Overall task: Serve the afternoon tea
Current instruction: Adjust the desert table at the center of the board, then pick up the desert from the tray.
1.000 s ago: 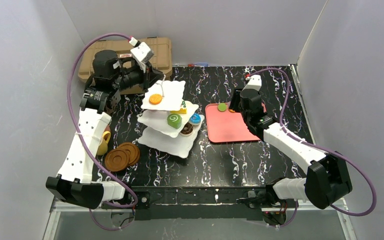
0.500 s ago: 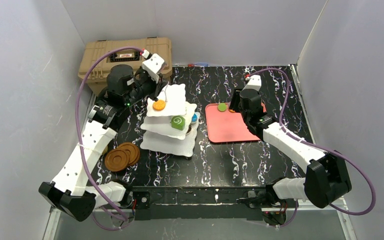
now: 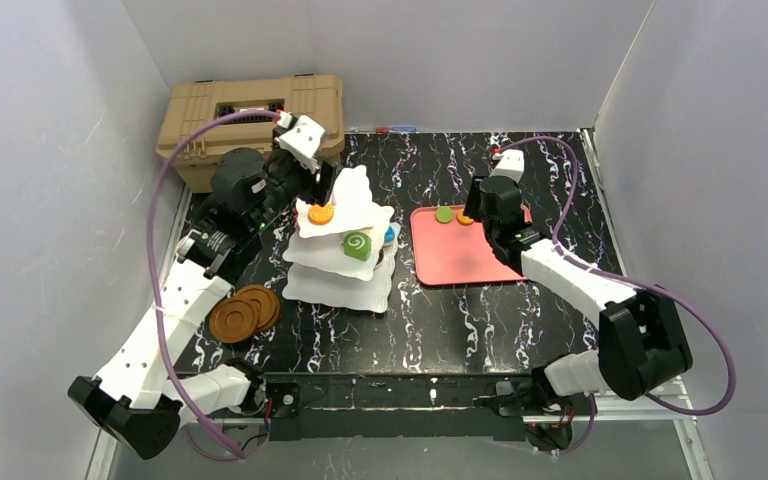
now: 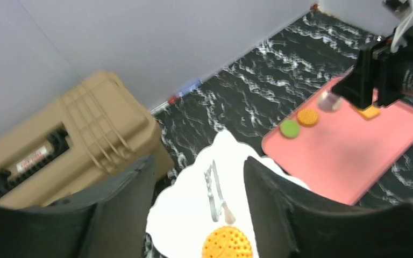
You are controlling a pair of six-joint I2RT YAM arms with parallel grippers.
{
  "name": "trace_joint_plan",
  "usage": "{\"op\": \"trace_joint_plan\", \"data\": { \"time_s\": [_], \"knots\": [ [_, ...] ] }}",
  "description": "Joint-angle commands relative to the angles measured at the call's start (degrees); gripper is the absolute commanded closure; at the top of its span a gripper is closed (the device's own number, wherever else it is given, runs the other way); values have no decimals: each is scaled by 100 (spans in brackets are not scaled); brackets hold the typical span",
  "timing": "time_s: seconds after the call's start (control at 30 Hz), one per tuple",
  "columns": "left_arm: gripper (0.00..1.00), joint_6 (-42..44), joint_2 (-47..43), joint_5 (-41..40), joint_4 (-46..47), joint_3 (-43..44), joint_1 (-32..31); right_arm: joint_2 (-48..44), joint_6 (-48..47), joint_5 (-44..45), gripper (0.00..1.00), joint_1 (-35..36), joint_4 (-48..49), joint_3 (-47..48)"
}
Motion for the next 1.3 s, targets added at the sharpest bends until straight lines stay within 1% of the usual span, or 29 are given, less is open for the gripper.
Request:
{"op": "trace_joint_plan", "data": {
  "time_s": [0.0,0.07,0.1,0.27,0.33,0.43,0.53,0.63,0.73,1.13,1.27],
  "knots": [
    [29,146,-283,-124,267,217,-14,179,-271,371,47,-242,617,-105],
    [7,193,-282,-177,16,373,-14,255,-303,369,47,-347,741,-135],
    [2,207,-293,-198,-102,442,-14,290,-315,373,47,-393,793,-149],
    [2,115,-431,-316,-419,572,-7,519,-354,362,47,-588,976,-170],
    [2,120,-456,-561,-489,640,-8,599,-402,382,47,-625,1043,-181],
    [2,212,-455,-794,-480,732,-8,701,-500,451,46,-683,1136,-222],
    [2,371,-512,-847,-330,720,-6,795,-493,423,45,-743,1196,-243],
    [2,407,-537,-854,-235,750,-8,856,-480,473,40,-763,1227,-234],
    [2,414,-507,-869,-218,819,-6,896,-475,474,37,-777,1293,-241],
    [2,439,-491,-1123,-231,950,-6,1301,-370,361,37,-902,1358,-230],
    [2,441,-493,-1221,-239,1066,3,1420,-348,308,40,-939,1363,-230]
  ]
}}
